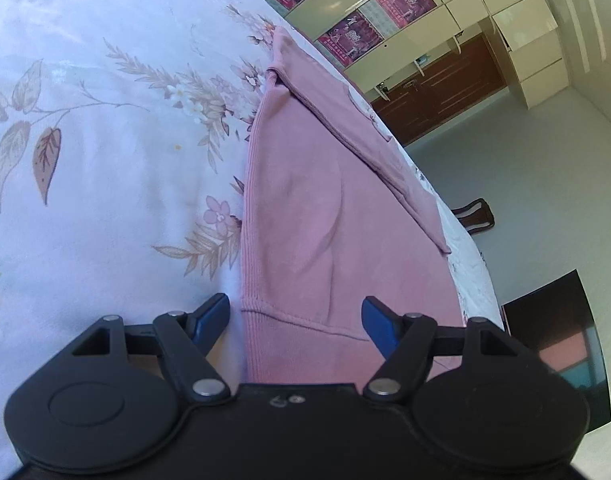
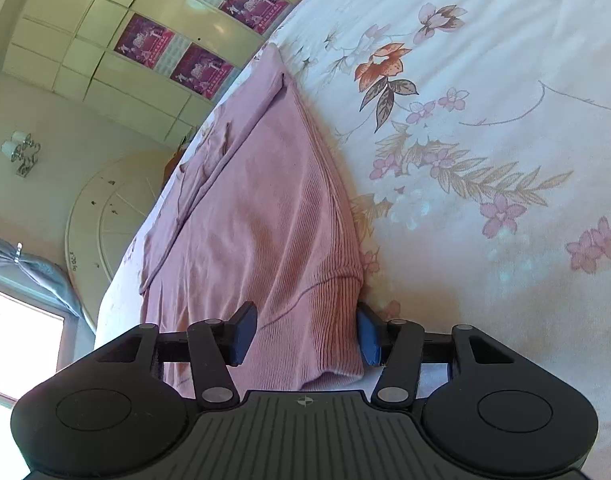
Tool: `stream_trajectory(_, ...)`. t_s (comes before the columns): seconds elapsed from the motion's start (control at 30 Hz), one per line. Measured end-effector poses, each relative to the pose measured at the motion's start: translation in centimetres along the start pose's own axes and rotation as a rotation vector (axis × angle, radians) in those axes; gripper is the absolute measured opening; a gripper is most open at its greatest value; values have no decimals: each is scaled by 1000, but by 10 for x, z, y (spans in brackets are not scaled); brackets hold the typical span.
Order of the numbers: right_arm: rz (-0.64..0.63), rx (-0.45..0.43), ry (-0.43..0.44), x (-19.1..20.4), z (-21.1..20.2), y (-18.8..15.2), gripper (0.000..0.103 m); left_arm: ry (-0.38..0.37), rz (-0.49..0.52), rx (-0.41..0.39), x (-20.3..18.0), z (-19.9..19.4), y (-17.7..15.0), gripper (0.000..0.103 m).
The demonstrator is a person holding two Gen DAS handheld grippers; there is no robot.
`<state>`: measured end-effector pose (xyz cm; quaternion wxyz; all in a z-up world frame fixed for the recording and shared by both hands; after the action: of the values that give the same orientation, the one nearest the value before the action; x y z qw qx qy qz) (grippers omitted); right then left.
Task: Fold small clothes
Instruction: 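Grasp the sweatshirt hem with the left gripper while the right gripper grasps the hem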
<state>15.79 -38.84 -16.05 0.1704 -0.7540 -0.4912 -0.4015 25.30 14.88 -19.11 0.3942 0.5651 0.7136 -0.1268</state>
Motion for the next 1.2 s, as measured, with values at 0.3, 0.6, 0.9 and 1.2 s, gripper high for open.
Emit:
stream_trajectory(0.3,-90,66,-26,15,34,14,13,68,35,5,-18,32,-1,23)
stream_trajectory(0.6,-197,-69,68,39,-19,8,11,27,89,-137,-32,-2,-4,5)
stream_trajectory(0.9,-111,-12,-75,8,18,7,10,70,-16,-93,-6,25,-11,5)
stream_trajectory(1.2,-239,-22,-92,53,-2,22,10,-53,5,-199,-52,-14,16,5)
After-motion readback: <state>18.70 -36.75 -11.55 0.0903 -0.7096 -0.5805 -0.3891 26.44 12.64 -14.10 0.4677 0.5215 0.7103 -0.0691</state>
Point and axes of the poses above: each gripper's, at about its wrist camera, not at the fingertips, and z roughly the way its jaws point, x to its left, y to its top, the point moved 8 cm from there along z, roughly the way its jaws point, and after that the axes turned 14 degrees about x, right-handed, at the moved point
